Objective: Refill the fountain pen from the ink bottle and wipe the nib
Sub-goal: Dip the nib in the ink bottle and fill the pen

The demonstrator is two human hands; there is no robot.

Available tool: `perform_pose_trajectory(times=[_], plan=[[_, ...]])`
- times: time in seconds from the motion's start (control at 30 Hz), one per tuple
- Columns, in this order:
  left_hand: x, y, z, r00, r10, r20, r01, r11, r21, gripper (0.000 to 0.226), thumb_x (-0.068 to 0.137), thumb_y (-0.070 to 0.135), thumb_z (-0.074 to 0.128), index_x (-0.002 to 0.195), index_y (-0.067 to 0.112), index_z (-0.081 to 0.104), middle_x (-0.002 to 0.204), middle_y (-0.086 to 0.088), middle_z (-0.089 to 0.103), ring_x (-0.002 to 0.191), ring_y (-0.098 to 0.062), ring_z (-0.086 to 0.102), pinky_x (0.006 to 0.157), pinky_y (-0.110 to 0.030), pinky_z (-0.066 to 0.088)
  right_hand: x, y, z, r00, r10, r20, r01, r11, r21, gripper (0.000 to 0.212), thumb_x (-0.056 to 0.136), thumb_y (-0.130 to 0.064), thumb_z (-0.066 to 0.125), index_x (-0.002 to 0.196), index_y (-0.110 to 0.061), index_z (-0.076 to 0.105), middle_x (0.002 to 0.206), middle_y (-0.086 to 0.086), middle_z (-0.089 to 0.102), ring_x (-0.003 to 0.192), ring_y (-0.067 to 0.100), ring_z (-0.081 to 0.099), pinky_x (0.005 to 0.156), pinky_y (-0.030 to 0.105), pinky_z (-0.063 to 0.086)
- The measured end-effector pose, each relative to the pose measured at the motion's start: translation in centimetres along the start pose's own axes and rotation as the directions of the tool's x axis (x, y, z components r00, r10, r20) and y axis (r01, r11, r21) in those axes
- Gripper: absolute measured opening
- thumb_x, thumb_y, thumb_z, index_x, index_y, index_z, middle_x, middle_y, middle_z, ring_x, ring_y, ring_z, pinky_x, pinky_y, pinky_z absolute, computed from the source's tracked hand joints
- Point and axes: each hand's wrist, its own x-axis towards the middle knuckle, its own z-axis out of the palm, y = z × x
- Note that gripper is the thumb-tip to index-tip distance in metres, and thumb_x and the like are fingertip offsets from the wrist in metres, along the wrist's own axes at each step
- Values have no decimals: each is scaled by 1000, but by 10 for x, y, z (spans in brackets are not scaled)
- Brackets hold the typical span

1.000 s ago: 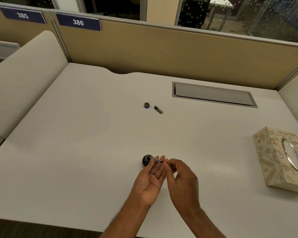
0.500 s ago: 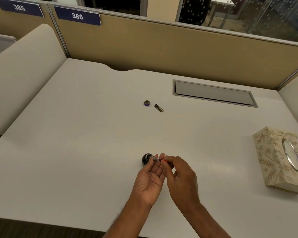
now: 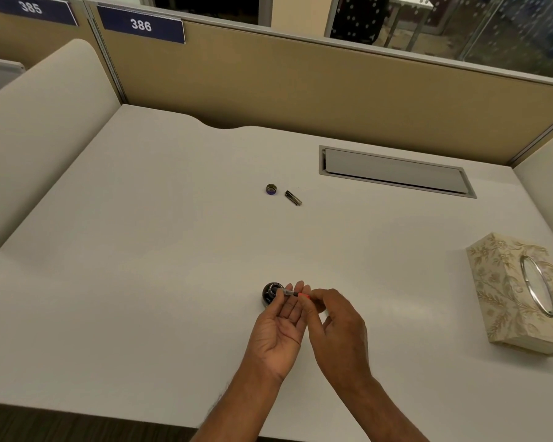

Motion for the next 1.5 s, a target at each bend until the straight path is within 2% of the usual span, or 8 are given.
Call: perform_pose_trajectory(times=[0.2, 0.7, 0.87, 1.0, 1.1, 1.2, 1.3, 1.5], plan=[[2, 0, -1, 1000, 14, -8, -14, 1000, -2, 26, 101, 12, 55, 121, -3, 62, 109, -24, 77, 90, -30, 80, 70, -39, 67, 0, -4, 2, 1000, 8, -17, -8, 1000, -4, 7, 94, -24, 67, 100, -26, 70, 87, -18, 66, 81, 3, 62, 68, 15, 48], [1, -1, 1, 1000, 15, 0, -15, 1000, -19, 21, 102, 11, 53, 113, -4, 64, 101, -23, 78, 84, -29, 80, 64, -37, 66, 1, -5, 5, 999, -26, -27, 26, 1000, -8, 12, 94, -21, 66, 105, -24, 70, 92, -16, 70, 85, 2, 65, 71, 16, 53], [2, -1, 0, 1000, 12, -3, -12, 1000, -14, 26, 102, 11, 53, 121, -5, 62, 106, -24, 78, 87, -30, 80, 67, -40, 67, 5, -5, 5, 998, -30, -46, 28, 998, -52, 5, 94, -23, 66, 94, -22, 70, 84, -14, 68, 77, 3, 63, 64, 19, 52], [3, -1, 0, 1000, 12, -7, -12, 1000, -12, 27, 103, 11, 52, 122, -5, 61, 107, -23, 77, 87, -30, 80, 70, -40, 67, 5, -5, 4, 999, -24, -36, 22, 998, -61, 8, 95, -28, 64, 91, -23, 69, 82, -14, 68, 77, 5, 63, 63, 25, 55], [2, -1, 0, 1000, 18, -3, -18, 1000, -12, 25, 103, 12, 52, 120, -4, 62, 106, -23, 78, 86, -29, 80, 69, -39, 67, 4, -6, 1, 999, -34, -24, 33, 998, -47, 8, 95, -29, 64, 100, -26, 69, 87, -16, 68, 80, 5, 64, 66, 22, 54], [2, -1, 0, 1000, 22, 0, -22, 1000, -7, 21, 103, 12, 53, 113, -3, 64, 102, -22, 79, 84, -28, 80, 67, -38, 67, 4, -6, 1, 999, -49, -12, 49, 998, -35, 12, 94, -21, 67, 105, -25, 69, 92, -17, 69, 84, 2, 64, 70, 15, 51], [3, -2, 0, 1000, 25, 1, -25, 1000, 2, 21, 103, 12, 52, 112, -2, 64, 102, -21, 79, 86, -28, 80, 71, -40, 67, 4, -4, 1, 998, -55, -11, 54, 998, -33, 14, 94, -16, 67, 106, -22, 71, 97, -16, 71, 88, 0, 65, 74, 13, 53], [2, -2, 1, 1000, 17, -1, -17, 1000, -19, 26, 103, 12, 52, 120, -5, 62, 104, -23, 78, 85, -29, 80, 63, -40, 66, 7, -6, 1, 999, -36, -13, 36, 999, -35, 8, 94, -28, 64, 97, -24, 70, 88, -16, 70, 82, 2, 64, 70, 18, 54]])
